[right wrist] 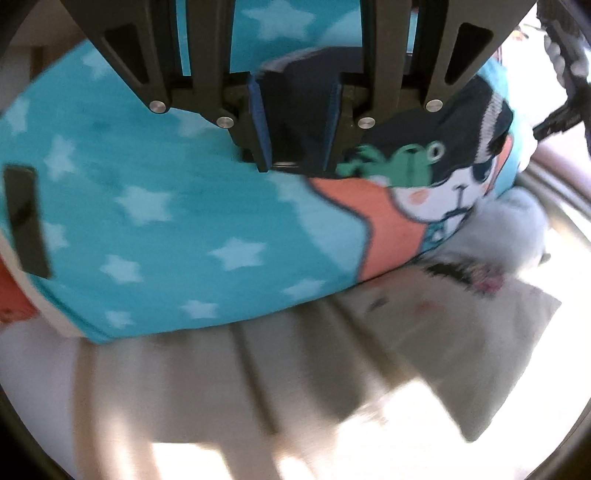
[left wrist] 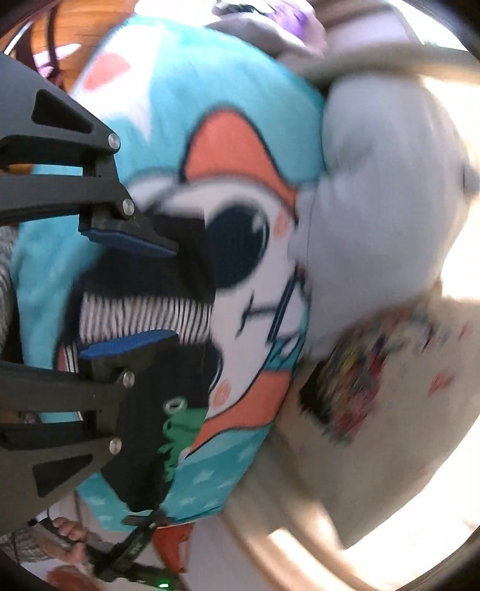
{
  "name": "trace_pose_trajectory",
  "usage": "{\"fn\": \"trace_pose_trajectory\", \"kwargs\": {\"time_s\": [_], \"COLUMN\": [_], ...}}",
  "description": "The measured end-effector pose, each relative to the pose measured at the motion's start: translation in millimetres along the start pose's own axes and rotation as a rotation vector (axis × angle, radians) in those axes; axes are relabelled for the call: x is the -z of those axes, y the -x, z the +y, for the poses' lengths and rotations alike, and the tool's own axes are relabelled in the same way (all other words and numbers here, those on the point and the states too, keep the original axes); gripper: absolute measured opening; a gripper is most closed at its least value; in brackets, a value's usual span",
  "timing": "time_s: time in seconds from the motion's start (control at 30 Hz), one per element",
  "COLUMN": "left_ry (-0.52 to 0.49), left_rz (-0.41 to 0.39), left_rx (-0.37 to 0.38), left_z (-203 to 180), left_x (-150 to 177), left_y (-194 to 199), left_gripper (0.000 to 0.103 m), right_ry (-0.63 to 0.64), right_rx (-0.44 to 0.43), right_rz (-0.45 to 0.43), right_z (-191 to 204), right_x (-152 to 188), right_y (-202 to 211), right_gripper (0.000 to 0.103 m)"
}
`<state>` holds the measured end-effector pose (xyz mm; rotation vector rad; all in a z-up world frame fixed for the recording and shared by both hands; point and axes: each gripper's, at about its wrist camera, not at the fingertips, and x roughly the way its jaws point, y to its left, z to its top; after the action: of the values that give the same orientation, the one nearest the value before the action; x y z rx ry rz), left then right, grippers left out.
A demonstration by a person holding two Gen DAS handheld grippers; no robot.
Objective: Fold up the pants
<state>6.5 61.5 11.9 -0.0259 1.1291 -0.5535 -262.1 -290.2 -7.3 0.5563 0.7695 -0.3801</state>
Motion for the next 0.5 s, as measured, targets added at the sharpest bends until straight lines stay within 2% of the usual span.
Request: {"fn": "trace_pose_trajectory", "kwargs": {"time_s": [0.1,0.2,0.23,0.3,0.4,0.5], "left_ry": [-0.066,-0.065,-0.056,-0.046,-0.081,-0.085], "left_rz": [0.055,0.147,0.159,0.145,0.147,0.13], "left_rx": [0.009,-0.07,-0.073,-0.047,-0.063,-0.058], "left_z": [-23.9,-19.8,-16.4,-12.0,-19.4,-29.2], "left_x": [3.4,14.0,17.4,24.5,26.1,22.2], "left_y": [-38.8,-79.4,-84.5,-86.4,-84.8,-67.6], "left_gripper": [0.04,0.039,0.033,0.03,0.03,0.03], "right_ry": [0.011,-0.022,-0.059,-0.144,-0.247,-0.198], "right_rx": [-0.096,-0.088,-0.076,-0.07,-0.152,-0.111], "right_rz": [0.081,0.13,0.146,0.159,0.164,0.162], "right_z": [17.8,12.2,1.1,-23.0,-47.8,-33.1], "right_x": [0.4,6.0,8.8,14.7,18.6,13.8], "right_y": [-32.4,-57.7,-66.6,-76.0,-81.1,-71.1], "right_gripper": [0.031,0.032,0.032,0.029,0.026,0.03]}}
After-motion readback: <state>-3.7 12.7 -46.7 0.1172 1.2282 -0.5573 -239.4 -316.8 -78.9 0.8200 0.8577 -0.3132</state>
